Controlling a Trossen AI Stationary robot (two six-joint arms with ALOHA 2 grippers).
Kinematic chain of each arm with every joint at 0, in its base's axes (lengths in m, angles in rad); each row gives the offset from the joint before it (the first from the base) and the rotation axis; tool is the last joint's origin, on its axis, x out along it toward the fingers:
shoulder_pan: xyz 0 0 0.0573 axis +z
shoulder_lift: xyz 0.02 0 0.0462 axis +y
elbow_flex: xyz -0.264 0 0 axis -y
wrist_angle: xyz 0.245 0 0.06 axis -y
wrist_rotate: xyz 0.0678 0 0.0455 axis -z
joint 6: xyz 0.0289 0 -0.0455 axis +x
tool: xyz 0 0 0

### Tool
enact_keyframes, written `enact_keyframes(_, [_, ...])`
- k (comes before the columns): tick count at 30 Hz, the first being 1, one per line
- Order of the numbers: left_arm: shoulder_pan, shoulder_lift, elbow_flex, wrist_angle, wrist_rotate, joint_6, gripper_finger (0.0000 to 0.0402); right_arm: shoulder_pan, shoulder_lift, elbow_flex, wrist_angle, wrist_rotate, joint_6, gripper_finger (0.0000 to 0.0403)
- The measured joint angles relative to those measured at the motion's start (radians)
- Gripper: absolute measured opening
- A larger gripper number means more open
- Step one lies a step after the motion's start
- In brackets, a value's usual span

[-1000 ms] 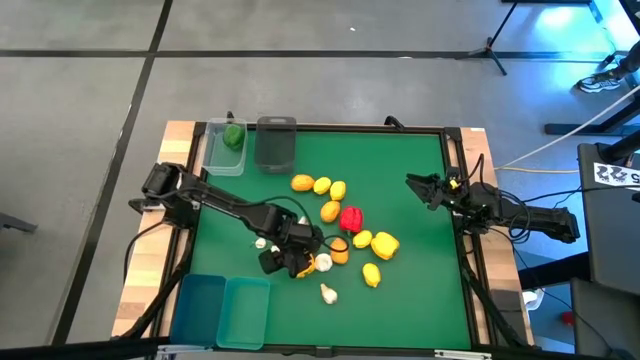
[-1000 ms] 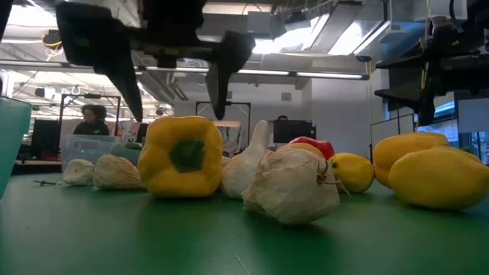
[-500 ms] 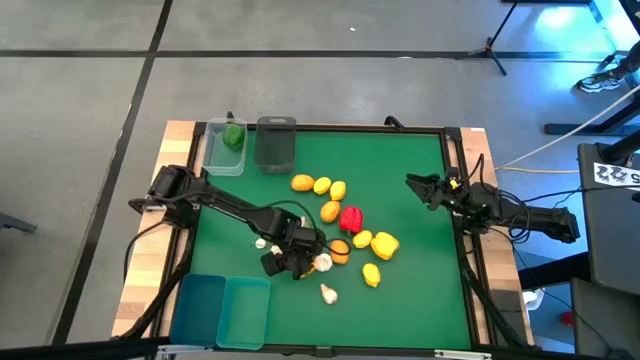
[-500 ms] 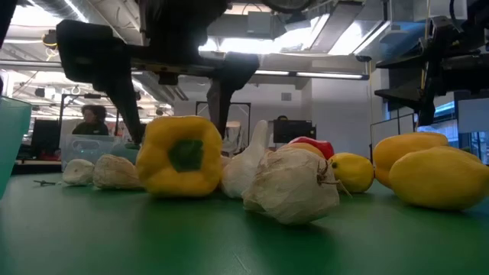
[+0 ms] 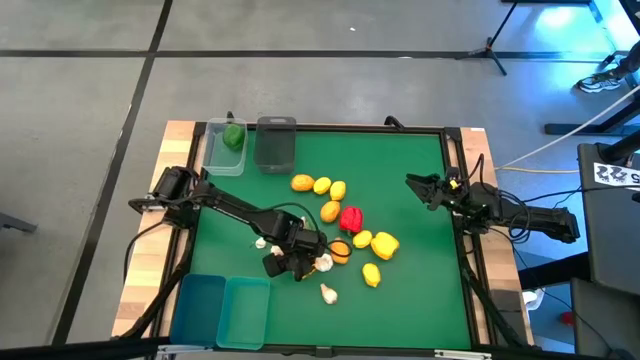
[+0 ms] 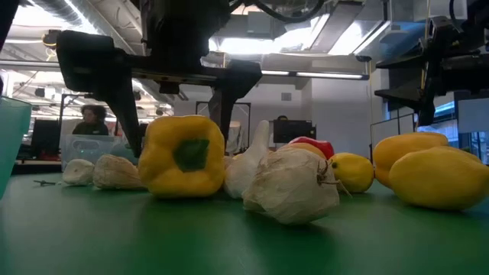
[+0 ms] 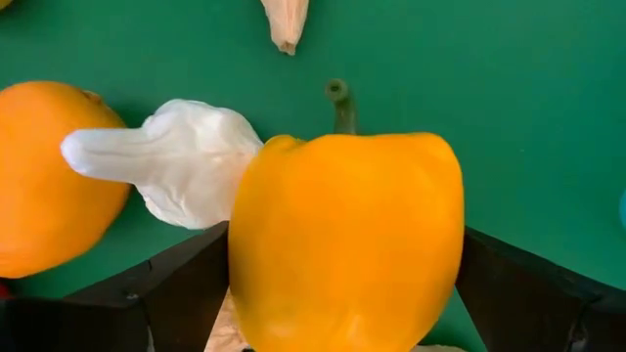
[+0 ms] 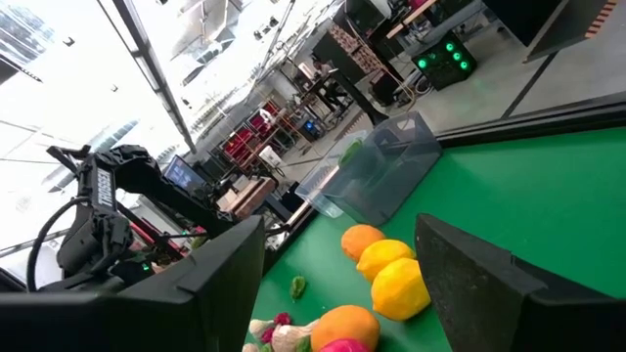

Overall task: Sort produce into baskets
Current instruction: Put the yellow bell pepper into the transparent bin

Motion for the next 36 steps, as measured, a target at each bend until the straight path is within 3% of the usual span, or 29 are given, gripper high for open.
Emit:
enact_keyframes(8, [0.0, 0.0, 0.0, -0.002, 0.03, -0.046, 0.0305, 0.0, 0.0, 0.0, 0.0, 0.0, 0.0, 0.0261])
enact_keyframes(19, [0.004, -0.002, 0.0, -0.009, 0.016, -0.152, 0.0298, 0.0, 0.0, 0.0, 0.0, 0.0, -0.001, 0.0261])
enact_keyframes(36, [0.13, -0.222, -0.001, -0.026, -0.019, -0.595, 0.031, 0.0, 0.0, 0.0, 0.0, 0.0, -0.001, 0.0261])
